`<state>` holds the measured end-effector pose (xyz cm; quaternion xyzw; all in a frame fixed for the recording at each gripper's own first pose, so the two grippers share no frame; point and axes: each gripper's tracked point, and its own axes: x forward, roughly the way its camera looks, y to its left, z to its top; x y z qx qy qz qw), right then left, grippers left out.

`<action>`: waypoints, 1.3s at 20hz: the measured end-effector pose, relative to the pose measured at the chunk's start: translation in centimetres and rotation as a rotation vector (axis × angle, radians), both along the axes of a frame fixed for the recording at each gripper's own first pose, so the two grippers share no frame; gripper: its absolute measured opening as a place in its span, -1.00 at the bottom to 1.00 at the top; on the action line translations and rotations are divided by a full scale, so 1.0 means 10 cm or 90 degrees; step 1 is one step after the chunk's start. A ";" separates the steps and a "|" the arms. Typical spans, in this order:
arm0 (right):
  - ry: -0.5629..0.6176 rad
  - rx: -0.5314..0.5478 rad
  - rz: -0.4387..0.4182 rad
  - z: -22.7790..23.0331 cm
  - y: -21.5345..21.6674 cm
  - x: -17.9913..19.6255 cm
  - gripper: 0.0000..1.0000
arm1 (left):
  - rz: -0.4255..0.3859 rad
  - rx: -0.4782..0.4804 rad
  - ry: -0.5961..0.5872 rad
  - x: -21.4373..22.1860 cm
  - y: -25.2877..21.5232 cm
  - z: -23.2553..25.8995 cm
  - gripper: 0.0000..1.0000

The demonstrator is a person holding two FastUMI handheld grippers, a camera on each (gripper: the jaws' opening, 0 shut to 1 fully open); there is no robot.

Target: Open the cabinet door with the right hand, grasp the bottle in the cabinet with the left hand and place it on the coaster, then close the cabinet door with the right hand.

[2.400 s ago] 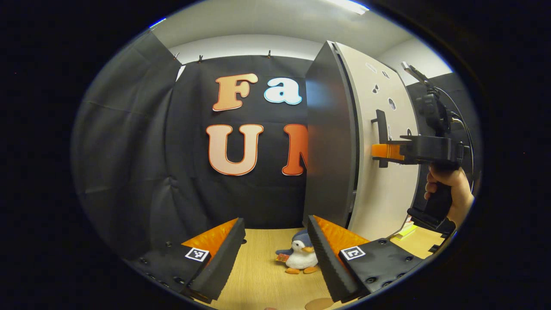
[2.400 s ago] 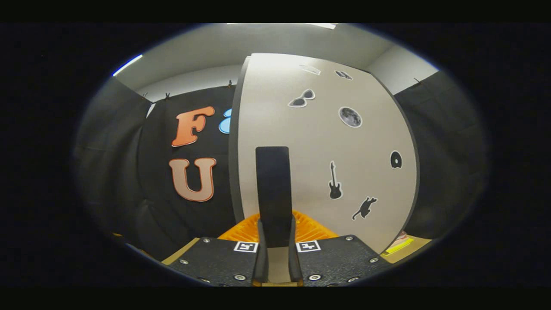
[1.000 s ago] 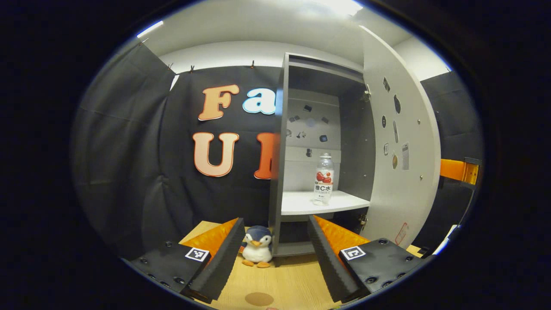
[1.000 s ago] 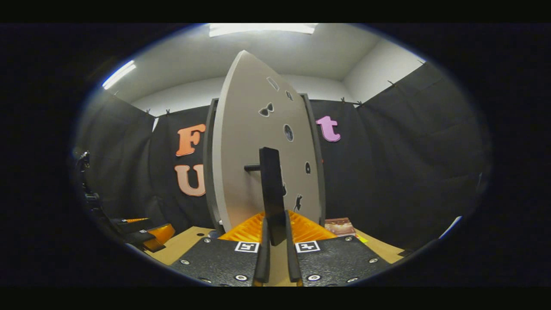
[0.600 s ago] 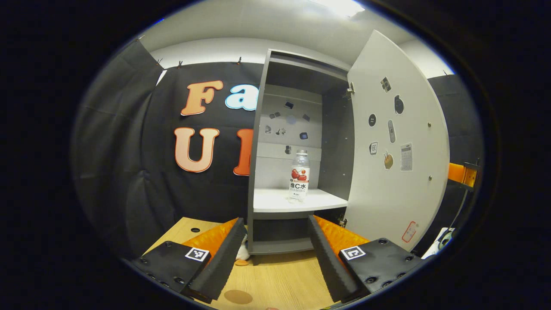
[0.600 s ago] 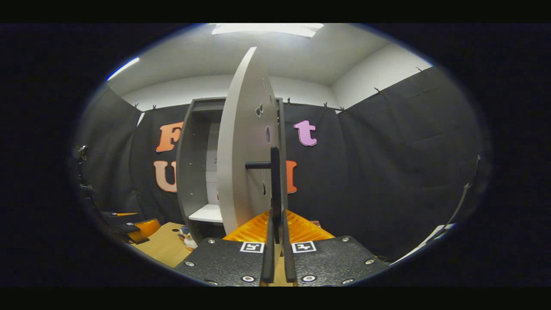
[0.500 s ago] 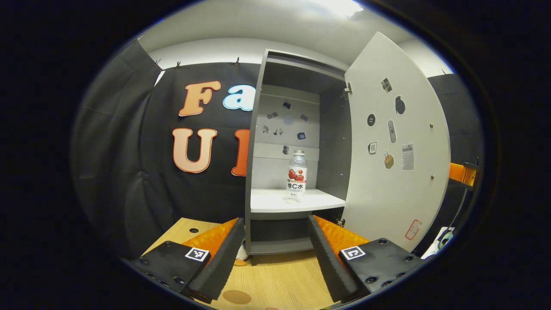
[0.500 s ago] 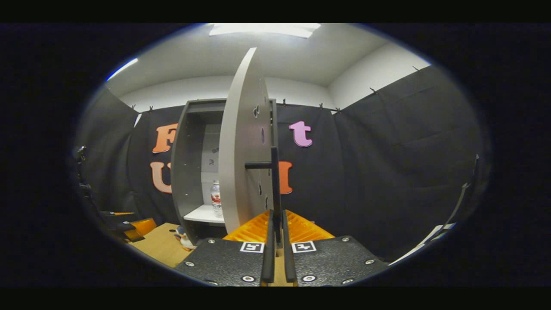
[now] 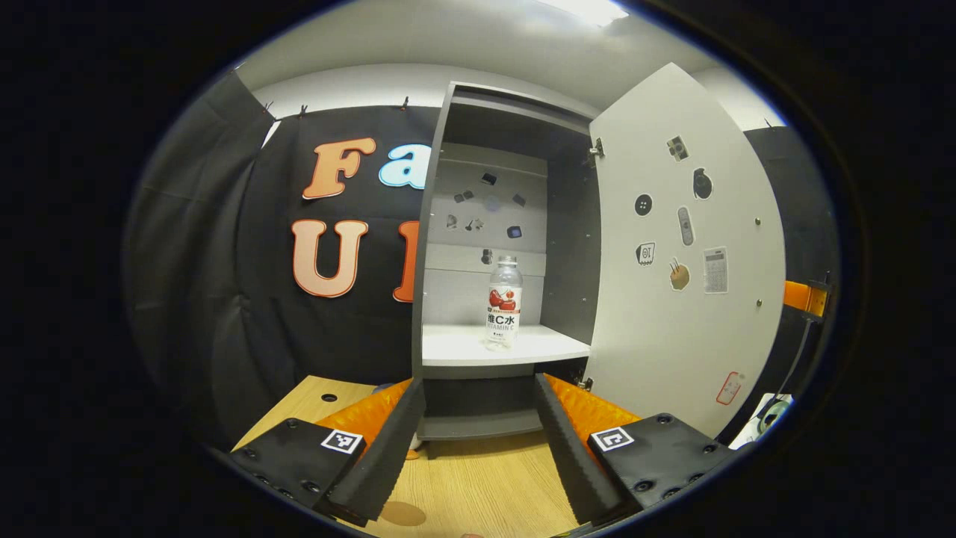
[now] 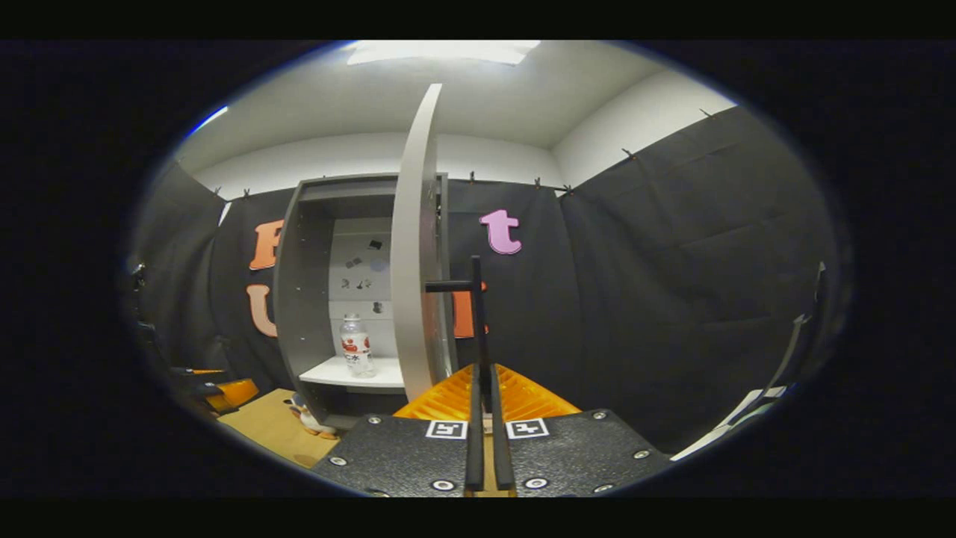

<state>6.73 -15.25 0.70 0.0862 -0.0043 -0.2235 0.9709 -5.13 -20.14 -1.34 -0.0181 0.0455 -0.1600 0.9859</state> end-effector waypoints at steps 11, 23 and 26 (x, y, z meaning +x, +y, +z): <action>-0.013 -0.001 0.014 0.05 0.10 -0.06 -0.94 | -0.035 0.017 -0.026 0.03 -0.20 0.14 0.90; 0.051 -0.054 0.105 -0.15 0.45 0.19 -0.12 | -0.076 0.009 -0.048 0.79 -0.51 0.21 0.89; 0.048 -0.073 0.101 -0.14 0.42 0.31 0.04 | -0.084 0.004 -0.045 1.03 -0.56 0.17 0.91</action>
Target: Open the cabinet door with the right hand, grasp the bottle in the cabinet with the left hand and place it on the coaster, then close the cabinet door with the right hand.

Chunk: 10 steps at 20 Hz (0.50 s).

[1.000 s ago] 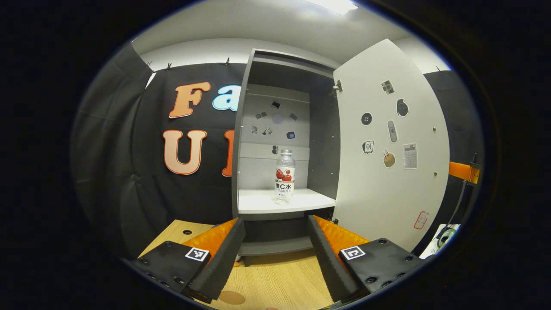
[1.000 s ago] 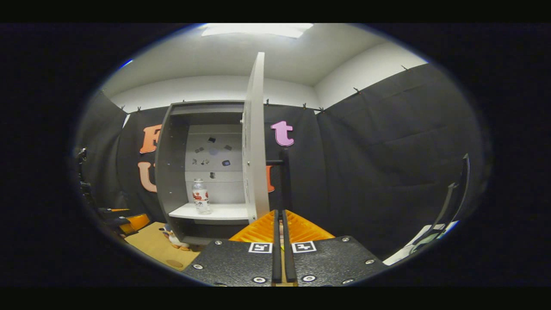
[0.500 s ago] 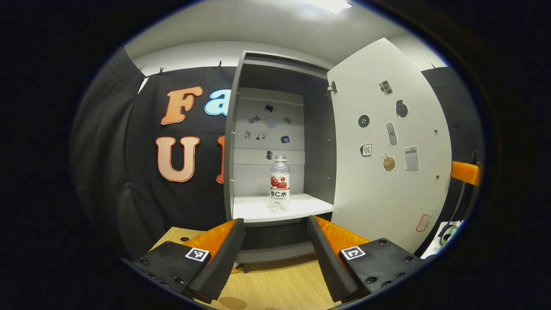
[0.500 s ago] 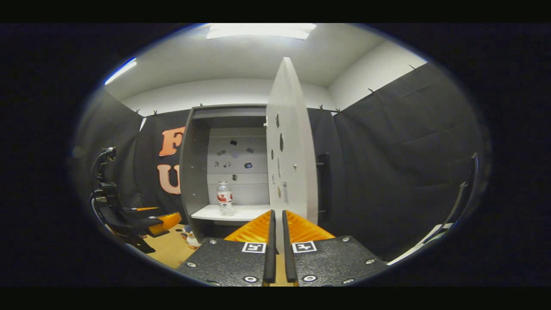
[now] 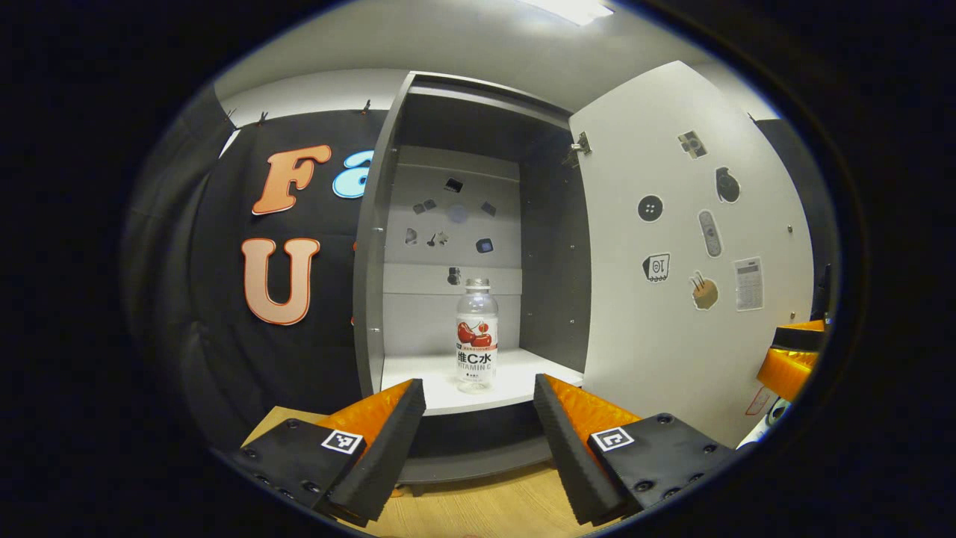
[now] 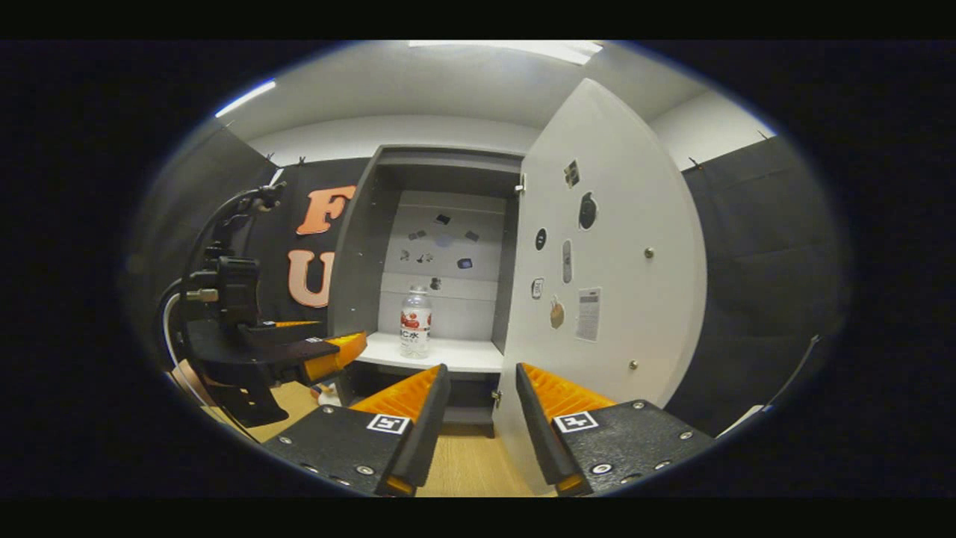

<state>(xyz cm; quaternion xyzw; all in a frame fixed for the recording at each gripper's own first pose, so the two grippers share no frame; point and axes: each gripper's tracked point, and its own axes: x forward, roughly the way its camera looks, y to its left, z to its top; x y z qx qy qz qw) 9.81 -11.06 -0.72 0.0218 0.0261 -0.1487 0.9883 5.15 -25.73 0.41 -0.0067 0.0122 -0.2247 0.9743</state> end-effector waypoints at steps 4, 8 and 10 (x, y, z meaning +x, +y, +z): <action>0.008 0.019 -0.017 -0.06 0.02 0.08 0.51 | -0.014 0.003 -0.007 0.33 -0.11 -0.02 0.90; 0.014 0.027 -0.029 -0.08 0.00 0.13 0.81 | -0.037 -0.005 -0.020 0.67 -0.27 -0.03 0.91; 0.018 0.028 -0.033 -0.10 0.01 0.16 0.84 | -0.048 -0.010 -0.018 0.83 -0.36 -0.07 0.89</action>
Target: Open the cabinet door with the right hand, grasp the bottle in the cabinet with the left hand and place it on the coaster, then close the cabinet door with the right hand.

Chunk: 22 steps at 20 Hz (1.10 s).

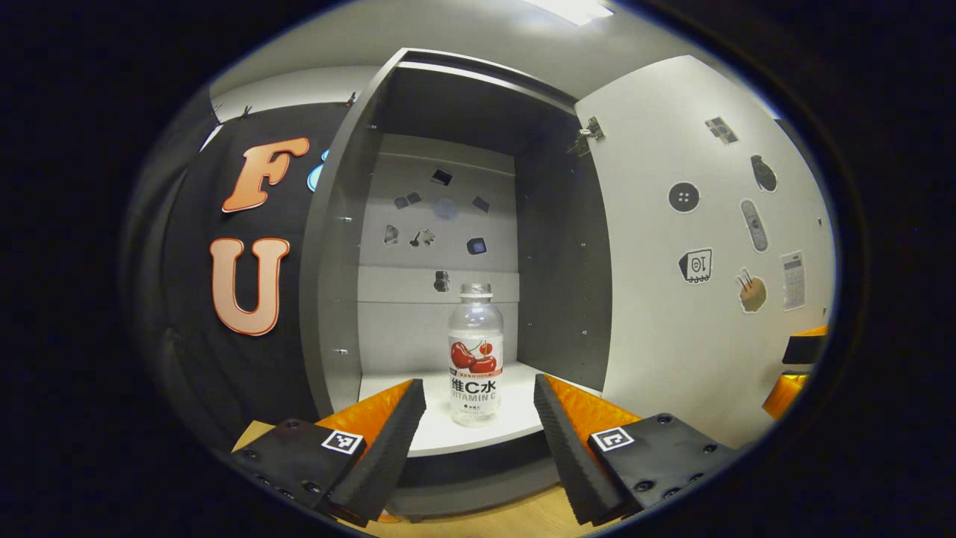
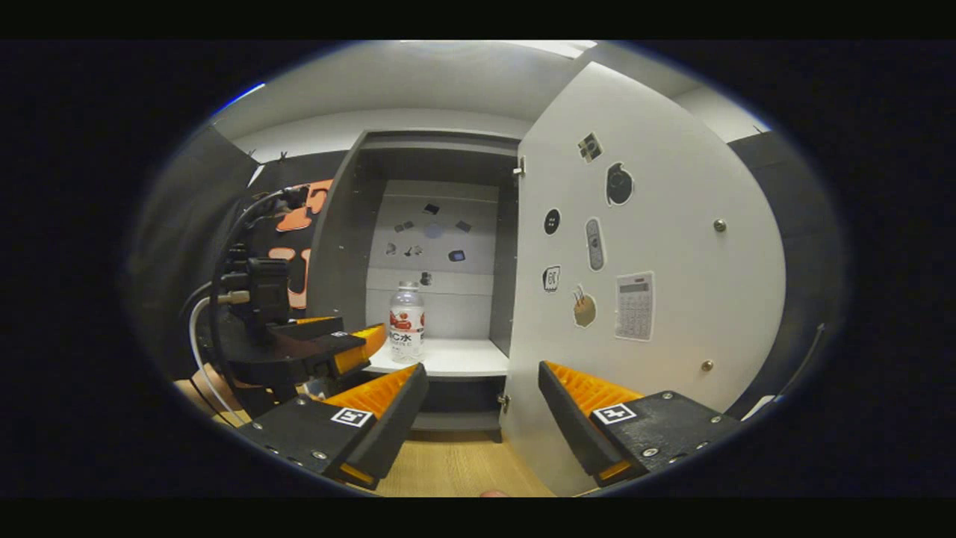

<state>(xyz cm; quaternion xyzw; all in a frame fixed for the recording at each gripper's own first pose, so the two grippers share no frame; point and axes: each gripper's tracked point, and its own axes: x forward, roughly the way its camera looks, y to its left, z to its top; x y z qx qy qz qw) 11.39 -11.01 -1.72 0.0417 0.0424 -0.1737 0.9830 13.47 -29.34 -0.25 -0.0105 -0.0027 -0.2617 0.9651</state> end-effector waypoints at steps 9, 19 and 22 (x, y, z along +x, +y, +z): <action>0.050 0.011 -0.013 -0.16 0.03 0.05 0.84 | -0.032 0.012 -0.010 0.75 -0.37 -0.17 0.90; 0.086 0.030 -0.036 -0.30 0.01 0.14 0.84 | -0.057 0.014 0.029 1.18 -0.61 -0.47 0.90; 0.100 0.044 -0.037 -0.38 0.03 0.14 0.84 | -0.063 0.023 0.029 1.19 -0.64 -0.49 0.87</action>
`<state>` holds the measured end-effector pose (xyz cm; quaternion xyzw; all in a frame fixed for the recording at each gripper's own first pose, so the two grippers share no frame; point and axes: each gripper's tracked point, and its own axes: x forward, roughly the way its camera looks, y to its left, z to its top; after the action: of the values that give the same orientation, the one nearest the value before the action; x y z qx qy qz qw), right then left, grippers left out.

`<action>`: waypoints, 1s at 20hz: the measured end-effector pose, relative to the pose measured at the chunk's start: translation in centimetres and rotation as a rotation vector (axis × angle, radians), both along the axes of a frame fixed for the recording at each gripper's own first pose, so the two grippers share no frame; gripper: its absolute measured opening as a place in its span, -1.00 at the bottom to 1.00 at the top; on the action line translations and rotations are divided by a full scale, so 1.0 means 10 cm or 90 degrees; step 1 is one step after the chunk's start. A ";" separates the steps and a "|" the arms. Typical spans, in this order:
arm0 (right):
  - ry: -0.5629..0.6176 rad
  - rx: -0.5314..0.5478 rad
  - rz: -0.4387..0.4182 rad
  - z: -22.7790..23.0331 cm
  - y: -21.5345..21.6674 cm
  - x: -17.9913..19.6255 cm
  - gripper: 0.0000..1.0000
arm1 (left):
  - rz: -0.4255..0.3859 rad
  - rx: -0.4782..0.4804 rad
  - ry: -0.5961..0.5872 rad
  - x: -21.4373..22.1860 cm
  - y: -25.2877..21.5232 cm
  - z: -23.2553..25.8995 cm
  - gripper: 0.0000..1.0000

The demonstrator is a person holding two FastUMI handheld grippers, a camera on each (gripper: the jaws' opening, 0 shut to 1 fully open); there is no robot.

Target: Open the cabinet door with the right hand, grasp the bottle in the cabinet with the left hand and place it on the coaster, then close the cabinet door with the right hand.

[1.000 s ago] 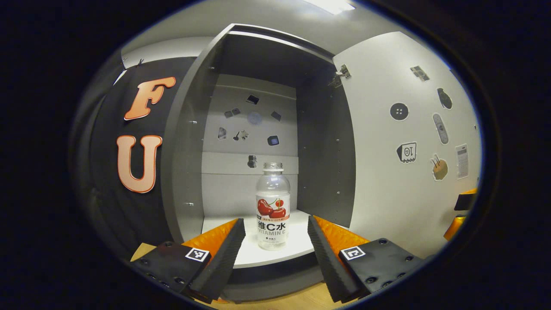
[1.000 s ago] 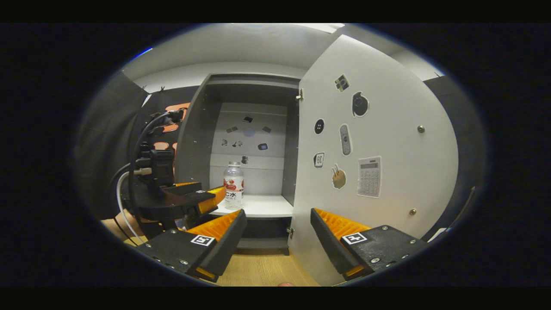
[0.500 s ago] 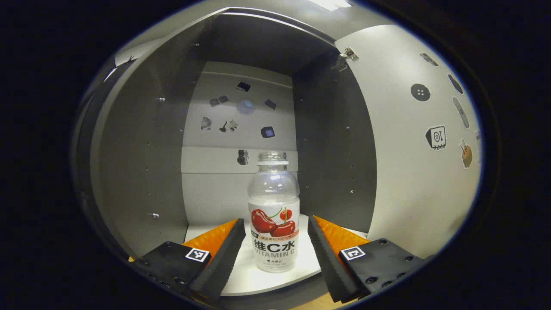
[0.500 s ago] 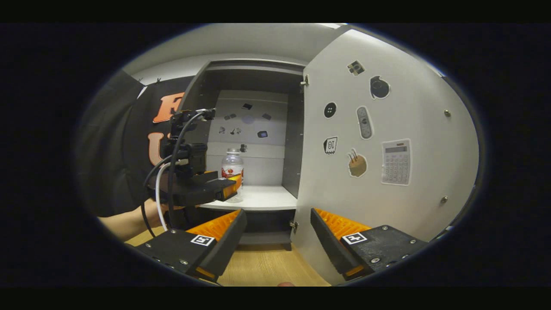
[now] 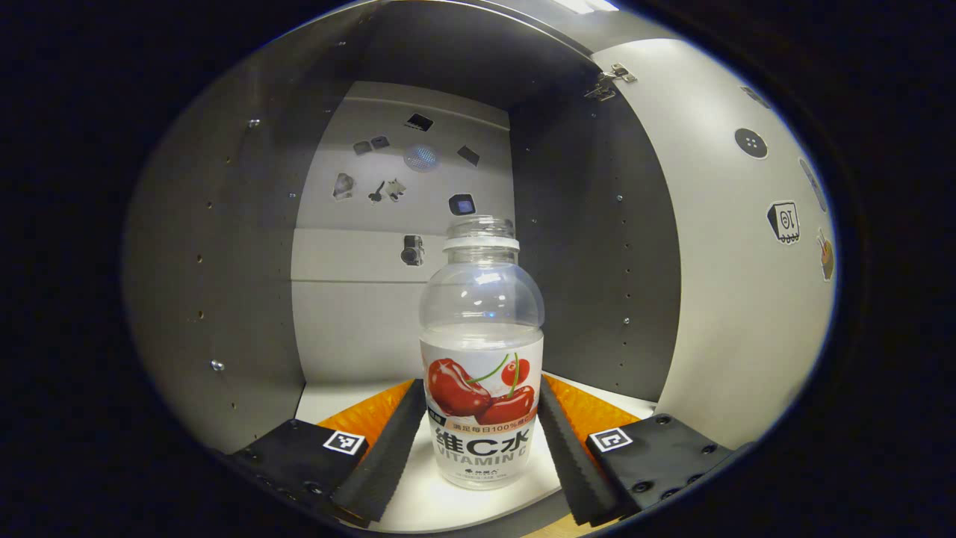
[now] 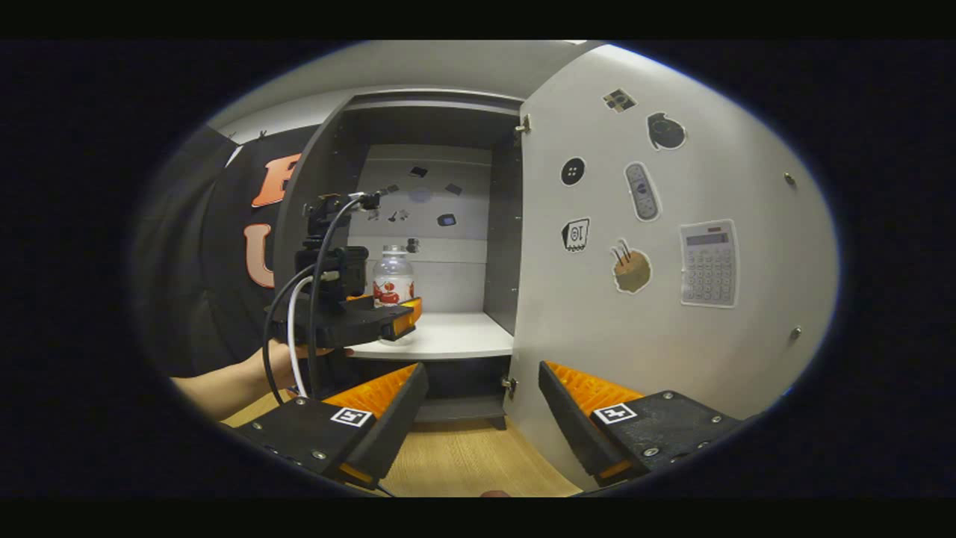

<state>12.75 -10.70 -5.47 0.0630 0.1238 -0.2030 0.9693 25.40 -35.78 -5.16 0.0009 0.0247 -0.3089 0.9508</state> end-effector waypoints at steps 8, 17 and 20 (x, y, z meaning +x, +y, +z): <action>0.019 0.030 0.020 -0.11 0.09 -0.02 0.84 | 0.004 0.010 -0.005 -0.07 0.02 0.05 0.64; -0.029 0.011 0.054 0.02 0.12 -0.10 0.84 | 0.016 -0.007 -0.049 -0.78 0.35 0.37 0.64; -0.050 -0.003 0.076 0.10 0.15 -0.14 0.84 | 0.037 -0.006 -0.041 -1.09 0.55 0.36 0.66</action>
<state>11.39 -9.18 -4.44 0.0613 0.0888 -0.1428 0.9838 14.52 -30.26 -1.55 0.0056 -0.0075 -0.2812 0.9596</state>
